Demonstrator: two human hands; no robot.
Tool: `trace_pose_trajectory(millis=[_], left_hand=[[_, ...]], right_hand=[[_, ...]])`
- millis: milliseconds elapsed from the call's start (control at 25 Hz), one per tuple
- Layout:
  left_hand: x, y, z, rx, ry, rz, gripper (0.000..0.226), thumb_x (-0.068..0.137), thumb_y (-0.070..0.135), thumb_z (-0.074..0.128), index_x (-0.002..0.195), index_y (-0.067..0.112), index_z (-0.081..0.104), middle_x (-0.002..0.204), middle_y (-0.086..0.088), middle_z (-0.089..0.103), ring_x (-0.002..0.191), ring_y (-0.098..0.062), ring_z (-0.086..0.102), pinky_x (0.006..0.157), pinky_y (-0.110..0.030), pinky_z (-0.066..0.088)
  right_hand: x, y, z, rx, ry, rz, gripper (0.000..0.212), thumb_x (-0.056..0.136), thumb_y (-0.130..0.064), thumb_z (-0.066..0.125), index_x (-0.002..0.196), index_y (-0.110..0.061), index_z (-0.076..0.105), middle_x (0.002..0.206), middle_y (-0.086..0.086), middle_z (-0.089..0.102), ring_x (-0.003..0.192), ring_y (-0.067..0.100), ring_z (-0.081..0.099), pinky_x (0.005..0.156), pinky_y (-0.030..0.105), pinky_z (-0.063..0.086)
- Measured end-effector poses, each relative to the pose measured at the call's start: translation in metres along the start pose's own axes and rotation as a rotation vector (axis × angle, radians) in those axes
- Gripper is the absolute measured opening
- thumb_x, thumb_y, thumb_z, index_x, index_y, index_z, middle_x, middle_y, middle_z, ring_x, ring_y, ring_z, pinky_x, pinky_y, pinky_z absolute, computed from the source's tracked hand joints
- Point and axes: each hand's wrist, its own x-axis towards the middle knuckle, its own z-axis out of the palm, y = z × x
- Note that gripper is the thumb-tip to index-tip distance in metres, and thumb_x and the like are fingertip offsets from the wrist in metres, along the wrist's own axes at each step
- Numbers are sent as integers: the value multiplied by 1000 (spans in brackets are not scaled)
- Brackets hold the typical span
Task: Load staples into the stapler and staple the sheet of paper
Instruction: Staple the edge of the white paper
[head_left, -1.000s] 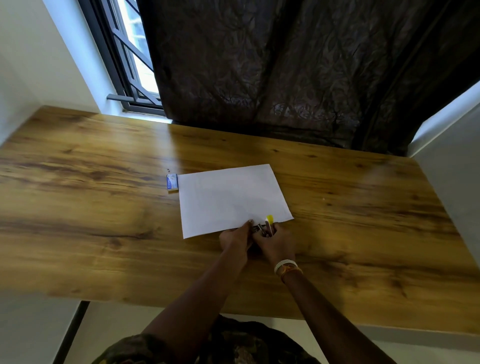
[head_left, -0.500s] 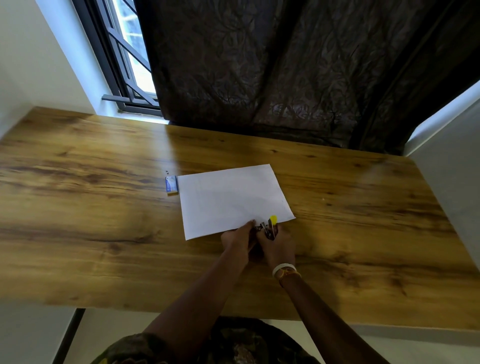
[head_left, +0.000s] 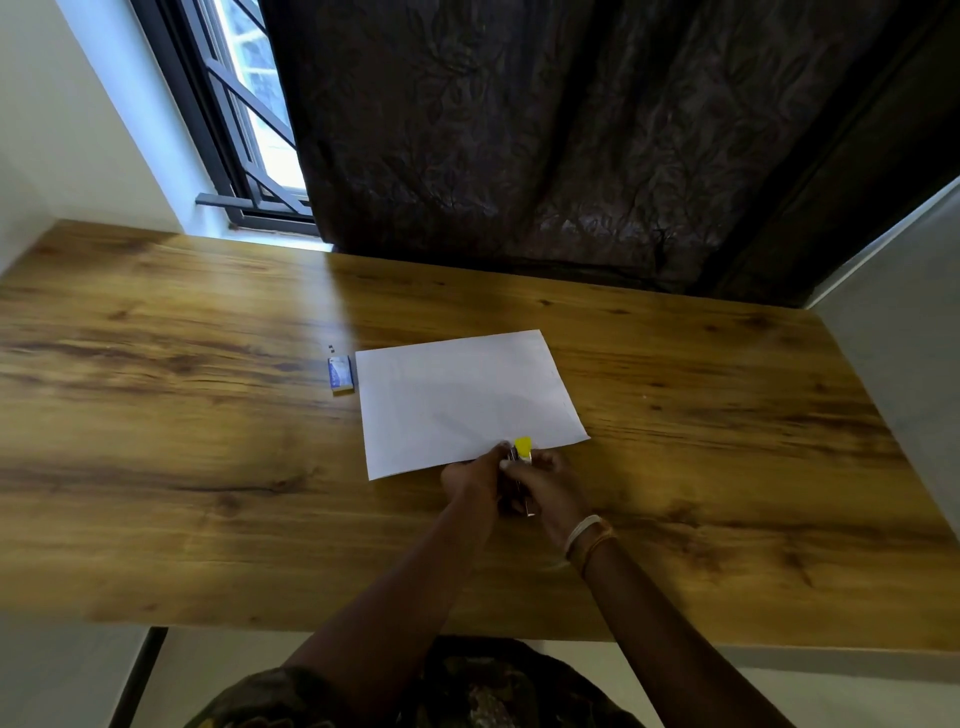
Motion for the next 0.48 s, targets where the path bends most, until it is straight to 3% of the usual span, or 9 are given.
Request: trace_pose_trajectory(millis=[80,160,240,480], left_hand=[[0,1,0,-35,-26,-9,46,67,11,85,106,-1,63,97,-17,71,82,-31,70,73,-40,60],[-1,2,-1,-58,-47,-18,41,70,9,84,104,-1,63,92,-18,72,75,-27,72,67,-37,61],[-2,2,-1,-67,-62,-17,38,70,8,83,102,1,63,90,-17,72,69,-24,72,59,-32,60],[-7,4,-2,-76,-98,-29,43,70,7,83,107,-3,64,91,-18,72,69,-23,71,54,-29,59]], right_hand=[[-3,-7,-8,216,-179,62,21,88,-28,62,102,-13,67,95,9,70,87,24,67,68,35,53],[-4,-12,-14,289,-264,109,26,92,-37,55,91,-16,69,80,3,69,70,16,64,57,27,49],[-3,-14,-16,282,-293,131,30,92,-40,52,90,-14,67,76,2,66,64,14,60,54,24,47],[7,-15,-19,210,-240,179,26,91,-38,56,91,-14,65,81,3,62,70,14,57,51,23,45]])
